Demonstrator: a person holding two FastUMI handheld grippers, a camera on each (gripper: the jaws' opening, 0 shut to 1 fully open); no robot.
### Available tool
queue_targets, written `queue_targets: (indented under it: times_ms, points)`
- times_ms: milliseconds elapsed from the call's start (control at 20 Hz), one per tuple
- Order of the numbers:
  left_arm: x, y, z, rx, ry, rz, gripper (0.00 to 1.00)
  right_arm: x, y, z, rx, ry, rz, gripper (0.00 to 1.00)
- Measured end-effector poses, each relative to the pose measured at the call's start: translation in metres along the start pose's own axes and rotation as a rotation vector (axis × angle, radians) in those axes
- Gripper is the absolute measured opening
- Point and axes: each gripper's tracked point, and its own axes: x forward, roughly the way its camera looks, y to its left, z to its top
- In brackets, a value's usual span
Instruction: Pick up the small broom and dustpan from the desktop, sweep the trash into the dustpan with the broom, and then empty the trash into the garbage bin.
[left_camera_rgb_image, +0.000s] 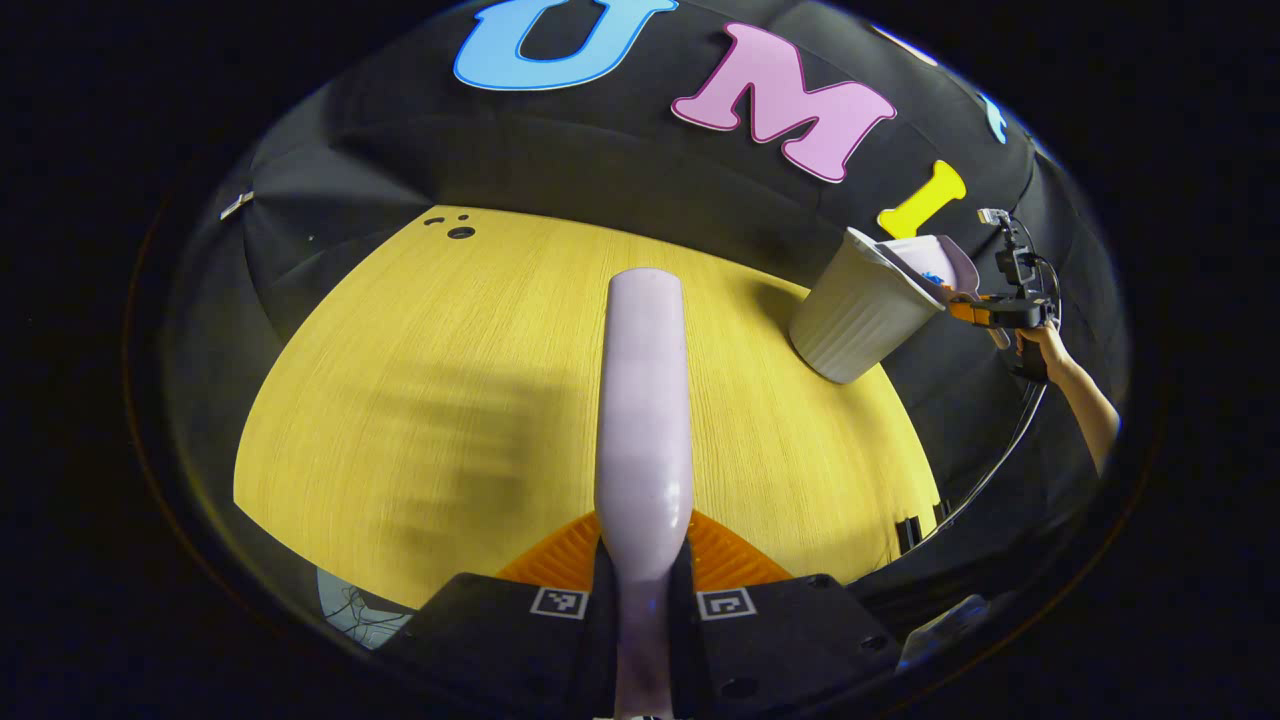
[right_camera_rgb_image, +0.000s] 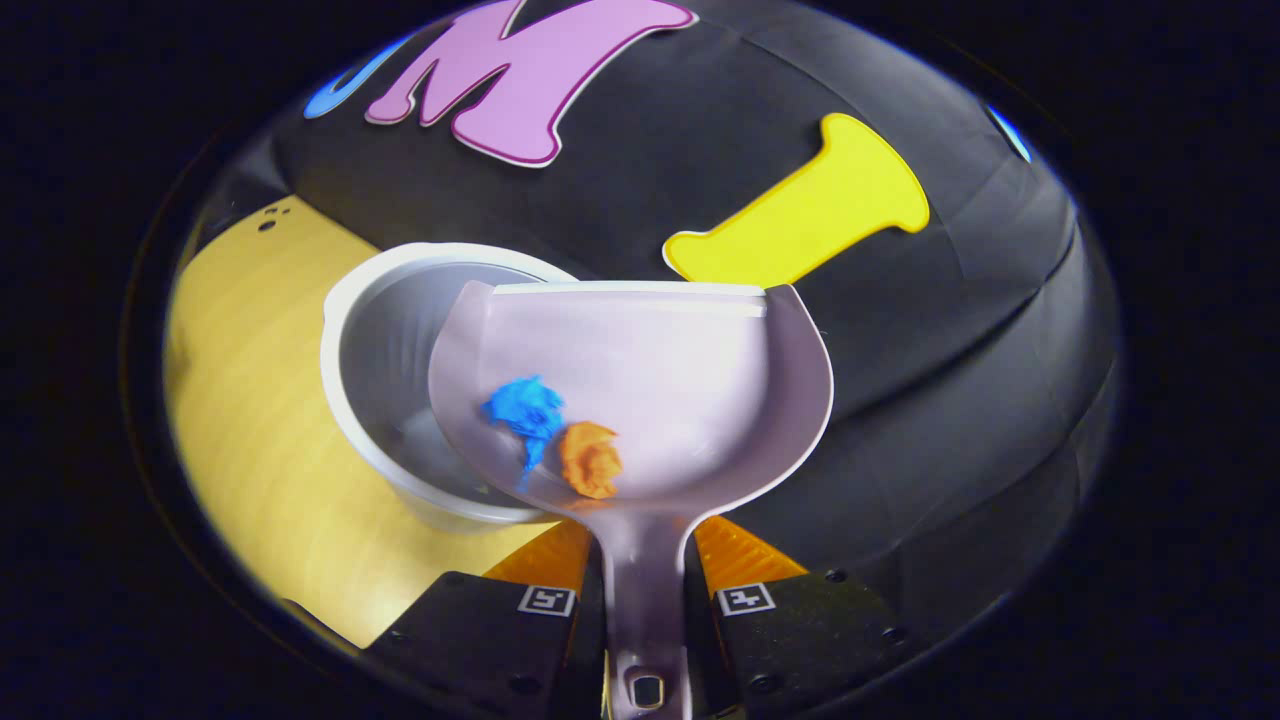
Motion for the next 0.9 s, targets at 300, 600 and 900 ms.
queue_targets:
  times_ms: [300,600,900]
  points:
    - [0.001,0.0,0.006,-0.018,-0.009,0.014,0.24,0.017,-0.01,0.01,-0.273,-0.086,-0.143,0.32]
    - [0.009,-0.005,-0.001,-0.062,0.001,0.012,0.25,0.025,-0.021,0.018,-0.506,-0.139,-0.243,0.36]
    - [0.015,-0.013,-0.003,-0.072,0.003,0.01,0.25,0.025,-0.046,0.019,-0.738,-0.187,-0.295,0.37]
